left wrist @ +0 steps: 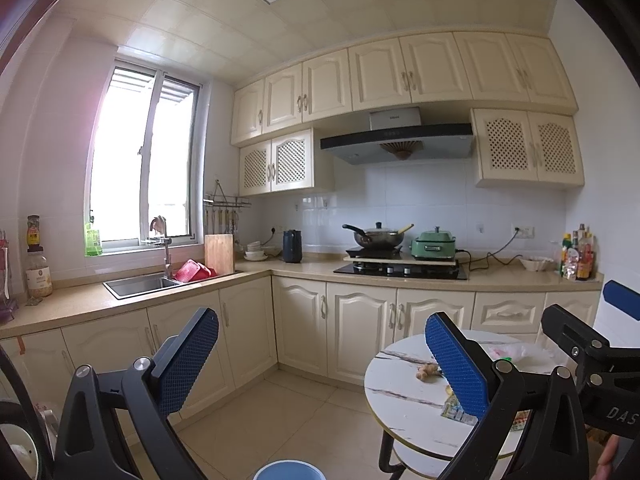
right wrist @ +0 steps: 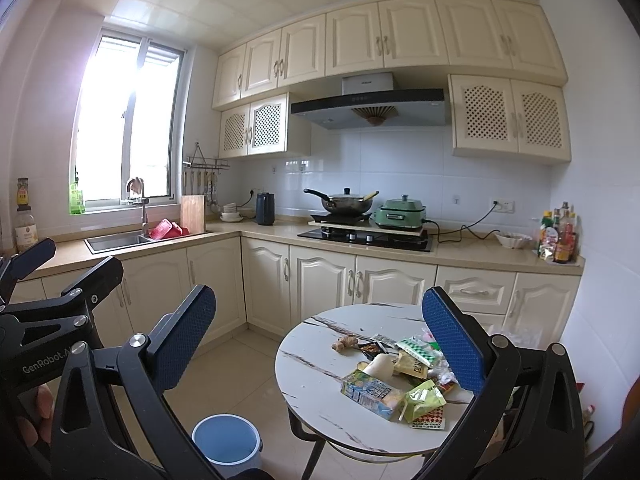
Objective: Collect trash
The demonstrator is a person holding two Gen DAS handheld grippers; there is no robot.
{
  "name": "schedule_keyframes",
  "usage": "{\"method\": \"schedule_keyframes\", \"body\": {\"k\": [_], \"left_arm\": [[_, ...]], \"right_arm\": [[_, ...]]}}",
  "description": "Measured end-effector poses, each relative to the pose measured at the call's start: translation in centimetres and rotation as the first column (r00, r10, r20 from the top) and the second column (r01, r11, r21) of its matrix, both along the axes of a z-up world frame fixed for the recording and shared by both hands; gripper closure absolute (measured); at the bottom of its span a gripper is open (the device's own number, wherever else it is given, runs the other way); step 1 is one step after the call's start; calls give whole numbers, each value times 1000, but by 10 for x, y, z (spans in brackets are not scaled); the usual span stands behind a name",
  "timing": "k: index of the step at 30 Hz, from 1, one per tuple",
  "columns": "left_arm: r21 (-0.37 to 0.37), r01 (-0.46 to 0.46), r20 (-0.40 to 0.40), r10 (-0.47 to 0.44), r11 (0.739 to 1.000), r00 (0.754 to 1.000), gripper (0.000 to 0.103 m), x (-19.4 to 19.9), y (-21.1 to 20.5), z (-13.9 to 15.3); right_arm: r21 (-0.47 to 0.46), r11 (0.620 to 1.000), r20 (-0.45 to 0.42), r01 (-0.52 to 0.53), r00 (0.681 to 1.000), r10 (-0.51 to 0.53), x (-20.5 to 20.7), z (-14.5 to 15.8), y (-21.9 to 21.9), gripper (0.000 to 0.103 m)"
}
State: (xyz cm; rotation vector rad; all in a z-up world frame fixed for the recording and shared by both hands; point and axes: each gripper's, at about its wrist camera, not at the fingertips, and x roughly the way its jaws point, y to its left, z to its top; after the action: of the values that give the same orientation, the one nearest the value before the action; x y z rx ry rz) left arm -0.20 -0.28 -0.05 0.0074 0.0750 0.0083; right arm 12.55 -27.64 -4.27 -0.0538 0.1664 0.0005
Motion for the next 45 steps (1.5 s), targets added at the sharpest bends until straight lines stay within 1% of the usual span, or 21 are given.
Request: {"method": "schedule_keyframes", "body": {"k": [2,7,39,43,45], "left_arm": [[0,2,13,-2,1000,1000,1,-1,-1,0],[-2,5,16,-5,1000,1000,1,-2,-3,-1],[2,12,10,-12,1000,1000,1,3,-2,-5],[5,15,5,-15,1000,1000,1,14,-7,-9],[7,26,-16,-26,1000,1000,1,26,-11,-16]], "right_arm": [[-1,1000,1,0,1000,0,0,-1,0,0],[4,1000,1,-2,1000,2,-2,-1,1,0],[6,1000,5,-7,1000,7,-1,1,-1,0],[6,1000,9,0,1000,-1,0,-2,-6,0],[8,1000,3,15,1000,-15,4,-4,-13,0]]}}
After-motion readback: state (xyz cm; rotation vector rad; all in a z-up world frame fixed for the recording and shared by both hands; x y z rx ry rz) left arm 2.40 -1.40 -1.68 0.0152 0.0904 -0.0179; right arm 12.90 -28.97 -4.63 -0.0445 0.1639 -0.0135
